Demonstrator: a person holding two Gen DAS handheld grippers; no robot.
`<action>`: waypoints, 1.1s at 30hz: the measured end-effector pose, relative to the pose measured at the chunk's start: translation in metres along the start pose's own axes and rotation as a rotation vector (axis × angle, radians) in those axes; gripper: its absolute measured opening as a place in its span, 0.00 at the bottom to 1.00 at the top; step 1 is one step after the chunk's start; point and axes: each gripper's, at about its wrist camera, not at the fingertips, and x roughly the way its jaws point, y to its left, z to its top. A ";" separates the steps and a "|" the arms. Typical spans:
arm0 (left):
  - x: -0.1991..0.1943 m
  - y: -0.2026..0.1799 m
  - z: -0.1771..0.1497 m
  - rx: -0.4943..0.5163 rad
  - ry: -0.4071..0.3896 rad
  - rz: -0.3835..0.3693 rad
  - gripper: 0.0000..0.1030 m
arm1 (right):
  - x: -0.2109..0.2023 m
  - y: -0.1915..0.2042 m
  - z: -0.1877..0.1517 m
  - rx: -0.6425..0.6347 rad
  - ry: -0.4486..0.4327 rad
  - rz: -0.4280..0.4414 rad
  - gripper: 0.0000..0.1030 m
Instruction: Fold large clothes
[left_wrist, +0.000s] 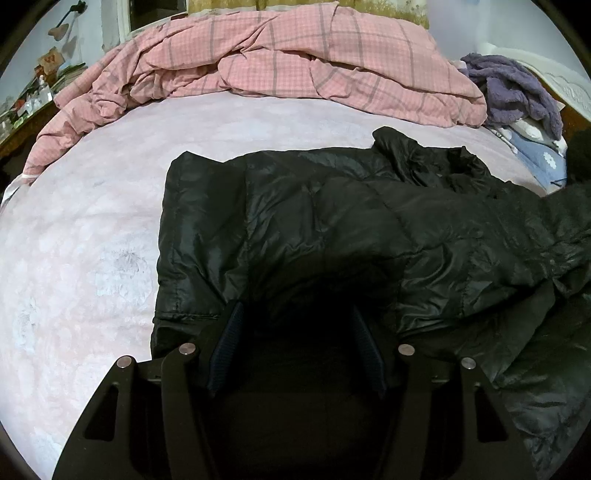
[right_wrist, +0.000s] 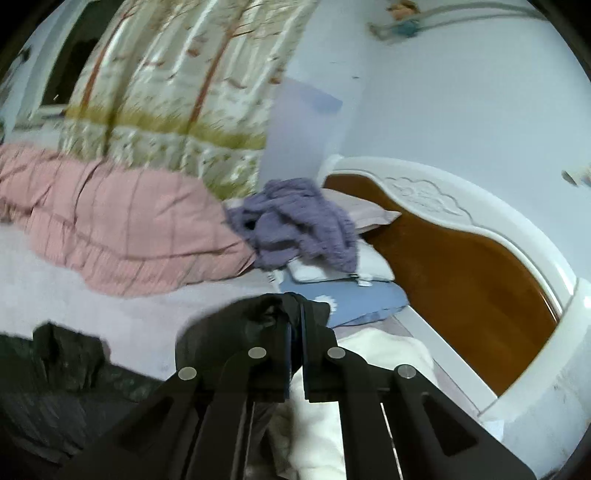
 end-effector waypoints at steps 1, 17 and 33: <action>-0.001 0.000 0.000 0.001 -0.001 0.000 0.57 | -0.003 -0.008 0.001 0.018 -0.006 0.005 0.04; -0.014 0.002 0.004 -0.028 -0.012 -0.059 0.56 | -0.039 -0.035 -0.081 0.191 -0.080 -0.098 0.04; -0.043 -0.015 -0.001 0.010 -0.164 -0.109 0.56 | -0.027 -0.090 -0.169 0.281 0.134 0.128 0.55</action>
